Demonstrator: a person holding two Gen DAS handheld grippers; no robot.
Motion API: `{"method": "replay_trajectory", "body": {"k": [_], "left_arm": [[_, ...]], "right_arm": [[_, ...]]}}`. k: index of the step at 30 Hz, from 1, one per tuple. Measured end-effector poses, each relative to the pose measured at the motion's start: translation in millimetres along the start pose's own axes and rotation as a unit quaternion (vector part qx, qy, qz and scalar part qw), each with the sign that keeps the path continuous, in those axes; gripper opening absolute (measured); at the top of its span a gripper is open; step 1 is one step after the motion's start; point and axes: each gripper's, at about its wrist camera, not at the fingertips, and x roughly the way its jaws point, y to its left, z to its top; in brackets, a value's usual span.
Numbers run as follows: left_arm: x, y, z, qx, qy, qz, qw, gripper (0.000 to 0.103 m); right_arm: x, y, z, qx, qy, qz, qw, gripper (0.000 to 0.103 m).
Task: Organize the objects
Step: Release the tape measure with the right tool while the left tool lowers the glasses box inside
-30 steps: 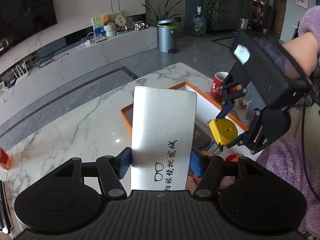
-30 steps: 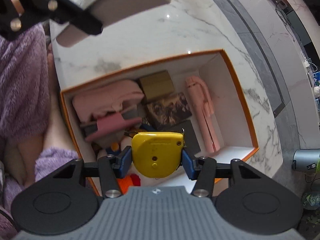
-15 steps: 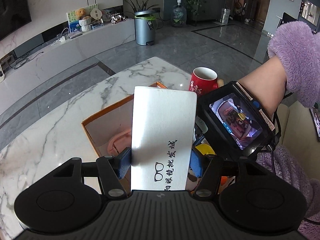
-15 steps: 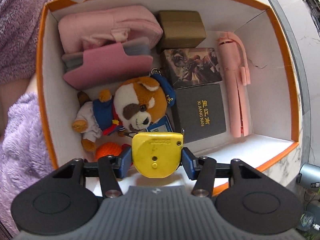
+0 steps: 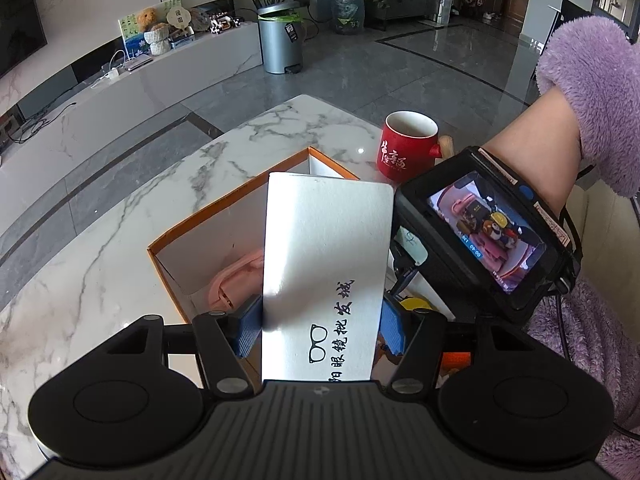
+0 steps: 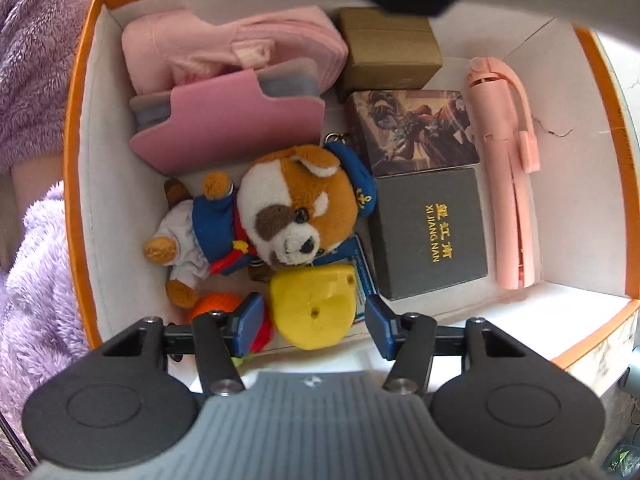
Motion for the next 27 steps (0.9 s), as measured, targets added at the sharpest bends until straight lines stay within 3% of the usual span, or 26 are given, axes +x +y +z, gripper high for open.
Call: {"method": "replay_trajectory", "body": {"k": [7, 11, 17, 27], "left_arm": [[9.2, -9.7, 4.3, 0.042, 0.016, 0.010, 0.9990, 0.070], [24.0, -19.4, 13.1, 0.093, 0.030, 0.026, 0.9948, 0.070], [57.1, -33.4, 23.0, 0.193, 0.066, 0.048, 0.9777, 0.070], [114.5, -41.1, 20.5, 0.287, 0.119, 0.026, 0.9501, 0.070]], "right_arm": [[-44.7, -0.4, -14.5, 0.029, -0.052, -0.043, 0.997, 0.059], [-69.4, -5.6, -24.7, 0.052, -0.068, -0.084, 0.993, 0.059], [-85.5, -10.8, -33.4, 0.080, -0.094, -0.128, 0.984, 0.056], [-78.8, -31.9, -37.4, 0.122, -0.136, -0.119, 0.976, 0.059]]}}
